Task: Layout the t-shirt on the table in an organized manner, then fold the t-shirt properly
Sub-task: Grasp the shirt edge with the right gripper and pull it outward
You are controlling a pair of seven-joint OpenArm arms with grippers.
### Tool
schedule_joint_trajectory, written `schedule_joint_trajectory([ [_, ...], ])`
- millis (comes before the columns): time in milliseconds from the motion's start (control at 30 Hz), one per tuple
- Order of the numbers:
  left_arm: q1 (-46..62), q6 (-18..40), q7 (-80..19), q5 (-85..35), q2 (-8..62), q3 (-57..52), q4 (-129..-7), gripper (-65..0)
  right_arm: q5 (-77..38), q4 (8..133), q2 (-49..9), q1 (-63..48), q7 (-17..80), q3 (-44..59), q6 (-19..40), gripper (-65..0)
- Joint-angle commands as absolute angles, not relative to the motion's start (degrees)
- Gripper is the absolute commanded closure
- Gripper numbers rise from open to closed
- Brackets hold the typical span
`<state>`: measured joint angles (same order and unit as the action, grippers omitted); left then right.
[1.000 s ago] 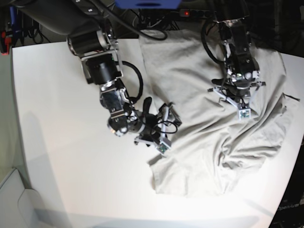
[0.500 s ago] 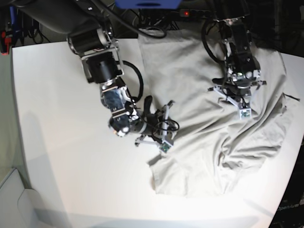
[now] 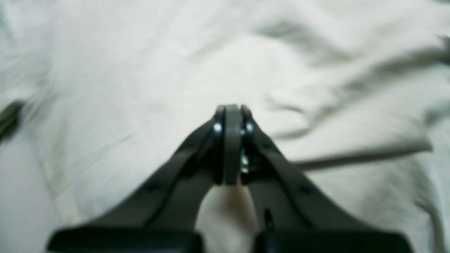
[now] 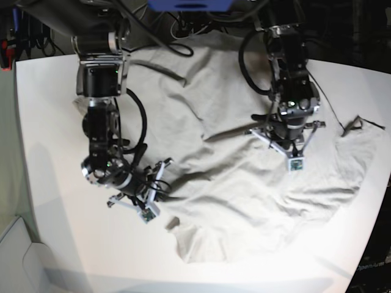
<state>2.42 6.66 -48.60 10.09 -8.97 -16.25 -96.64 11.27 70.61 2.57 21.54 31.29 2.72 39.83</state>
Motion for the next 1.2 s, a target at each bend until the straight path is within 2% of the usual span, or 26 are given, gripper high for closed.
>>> schedule_joint_trajectory([
  [0, 1.8, 6.46, -47.52, 10.07, -9.0, -13.49, -96.57, -0.1, 10.68, 72.31, 2.15, 22.37, 30.46, 2.68, 40.0, 0.0],
  [267, 6.02, 6.46, -47.52, 10.07, -9.0, 5.14, -91.91, -0.1, 10.77, 75.3, 2.07, 20.0, 30.73, 2.59, 40.0, 0.0],
  [433, 9.36, 6.46, -47.96, 10.15, -9.0, 9.8, -92.7, -0.1, 10.86, 75.47, 2.07, 20.18, 30.73, 2.51, 40.0, 0.0],
  [567, 10.24, 6.46, -52.18, 10.15, -6.46, 12.44, -92.53, -0.1, 10.86, 75.47, 2.07, 20.97, 30.73, 2.51, 40.0, 0.0],
  [733, 10.51, 6.46, -54.02, 10.15, -0.75, 11.47, -92.44, -0.1, 10.86, 75.56, 2.07, 21.41, 30.73, 2.86, 40.0, 0.0],
  [1167, 6.11, 6.46, -53.32, 10.15, 9.19, -4.26, -91.82, -0.1, 10.86, 76.26, 1.45, 17.01, 30.81, 1.54, 40.0, 0.0],
])
